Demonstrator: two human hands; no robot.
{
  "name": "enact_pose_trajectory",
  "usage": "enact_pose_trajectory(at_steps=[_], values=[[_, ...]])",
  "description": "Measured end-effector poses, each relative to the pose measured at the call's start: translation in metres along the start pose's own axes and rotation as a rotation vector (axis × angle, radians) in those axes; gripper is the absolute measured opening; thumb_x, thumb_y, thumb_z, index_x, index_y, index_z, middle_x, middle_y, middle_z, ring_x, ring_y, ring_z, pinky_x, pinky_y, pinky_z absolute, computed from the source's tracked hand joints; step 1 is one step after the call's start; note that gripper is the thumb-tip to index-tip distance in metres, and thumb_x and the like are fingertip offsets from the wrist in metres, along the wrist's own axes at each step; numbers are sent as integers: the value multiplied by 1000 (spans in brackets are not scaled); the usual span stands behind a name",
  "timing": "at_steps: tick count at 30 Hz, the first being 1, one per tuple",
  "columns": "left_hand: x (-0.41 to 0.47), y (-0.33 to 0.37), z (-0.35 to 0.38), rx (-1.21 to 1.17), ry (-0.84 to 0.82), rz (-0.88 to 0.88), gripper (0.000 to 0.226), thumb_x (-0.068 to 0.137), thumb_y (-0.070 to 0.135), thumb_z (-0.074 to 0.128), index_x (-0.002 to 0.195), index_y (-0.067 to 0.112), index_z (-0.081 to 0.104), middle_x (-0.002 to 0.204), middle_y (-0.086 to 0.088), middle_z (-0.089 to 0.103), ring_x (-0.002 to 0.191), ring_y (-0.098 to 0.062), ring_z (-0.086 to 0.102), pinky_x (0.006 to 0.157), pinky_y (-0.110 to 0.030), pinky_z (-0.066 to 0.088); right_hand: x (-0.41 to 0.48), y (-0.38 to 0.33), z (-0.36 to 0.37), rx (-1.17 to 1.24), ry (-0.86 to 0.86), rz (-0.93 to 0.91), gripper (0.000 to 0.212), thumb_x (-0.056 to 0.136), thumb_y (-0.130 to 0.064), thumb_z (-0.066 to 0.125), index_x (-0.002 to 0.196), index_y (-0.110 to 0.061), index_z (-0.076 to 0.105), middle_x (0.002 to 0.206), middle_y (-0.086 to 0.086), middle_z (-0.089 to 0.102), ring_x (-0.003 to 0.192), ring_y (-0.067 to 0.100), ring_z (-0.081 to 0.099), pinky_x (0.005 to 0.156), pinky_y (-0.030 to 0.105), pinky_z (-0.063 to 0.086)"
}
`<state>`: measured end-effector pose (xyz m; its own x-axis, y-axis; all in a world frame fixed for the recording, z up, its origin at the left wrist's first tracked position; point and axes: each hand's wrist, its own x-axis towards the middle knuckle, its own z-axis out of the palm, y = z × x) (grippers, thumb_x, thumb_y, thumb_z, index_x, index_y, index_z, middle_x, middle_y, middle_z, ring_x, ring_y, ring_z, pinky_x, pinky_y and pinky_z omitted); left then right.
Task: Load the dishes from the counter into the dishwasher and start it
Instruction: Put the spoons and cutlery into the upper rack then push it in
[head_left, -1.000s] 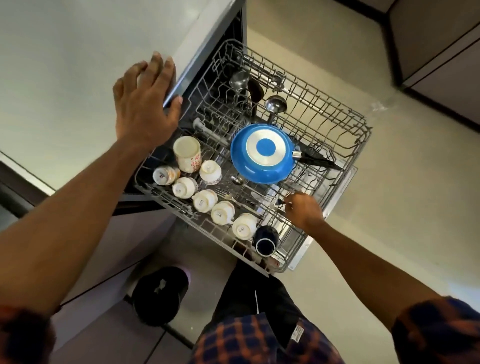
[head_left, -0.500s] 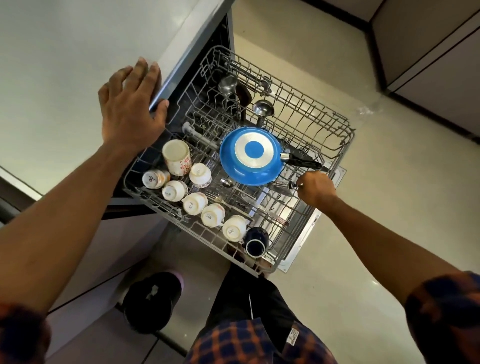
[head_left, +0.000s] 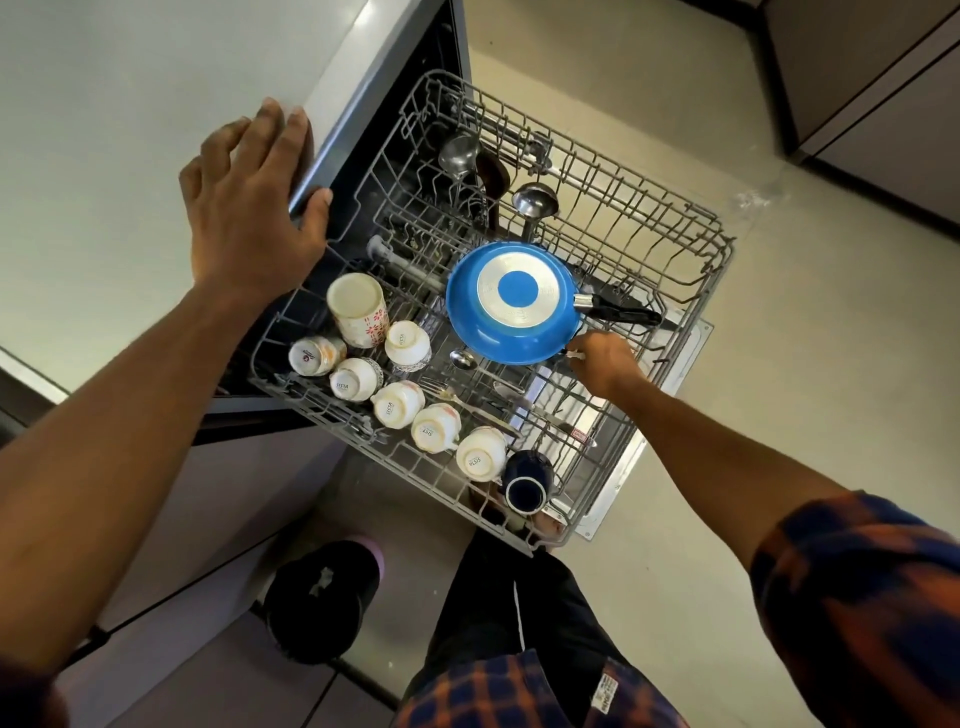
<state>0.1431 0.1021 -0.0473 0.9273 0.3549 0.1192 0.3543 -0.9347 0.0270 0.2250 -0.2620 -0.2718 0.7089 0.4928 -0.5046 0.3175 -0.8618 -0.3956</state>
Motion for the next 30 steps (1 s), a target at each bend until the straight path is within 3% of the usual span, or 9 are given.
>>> enact_pose_trajectory(at_steps=[4, 12, 21, 24, 30], values=[[0, -1, 0, 0, 0, 4, 67, 94, 43, 50, 155, 25, 27, 161, 0, 30, 141, -32, 30, 109, -51, 29, -4, 3, 13, -30, 25, 45, 14, 96, -24, 64, 101, -13, 71, 91, 4, 68, 77, 16, 62, 73, 31, 56], [1, -2, 1, -3, 4, 1, 67, 94, 43, 51, 154, 25, 28, 161, 1, 30, 141, -32, 30, 108, -50, 29, -6, 3, 23, -39, 19, 53, 15, 100, -20, 57, 93, -11, 67, 84, 3, 62, 71, 12, 58, 64, 22, 45], [1, -1, 0, -12, 8, 4, 66, 94, 42, 52, 153, 25, 29, 160, -1, 31, 141, -33, 30, 108, -51, 28, -16, 8, 11, -87, 80, 25, 8, 95, -9, 61, 99, -7, 68, 95, 8, 62, 84, 23, 62, 74, 34, 57], [1, -1, 0, -23, 7, -1, 66, 93, 41, 53, 153, 25, 29, 160, -1, 31, 141, -34, 30, 107, -52, 28, -22, 12, 3, -100, 55, 79, 15, 92, -4, 62, 105, -7, 66, 99, 9, 64, 87, 22, 60, 76, 31, 54], [1, -1, 0, -33, 15, 3, 66, 93, 41, 55, 152, 25, 30, 159, -2, 32, 140, -34, 31, 107, -53, 29, -29, 11, -6, -110, 27, 118, 18, 89, -11, 71, 107, -8, 67, 99, 9, 67, 90, 22, 62, 79, 32, 55]])
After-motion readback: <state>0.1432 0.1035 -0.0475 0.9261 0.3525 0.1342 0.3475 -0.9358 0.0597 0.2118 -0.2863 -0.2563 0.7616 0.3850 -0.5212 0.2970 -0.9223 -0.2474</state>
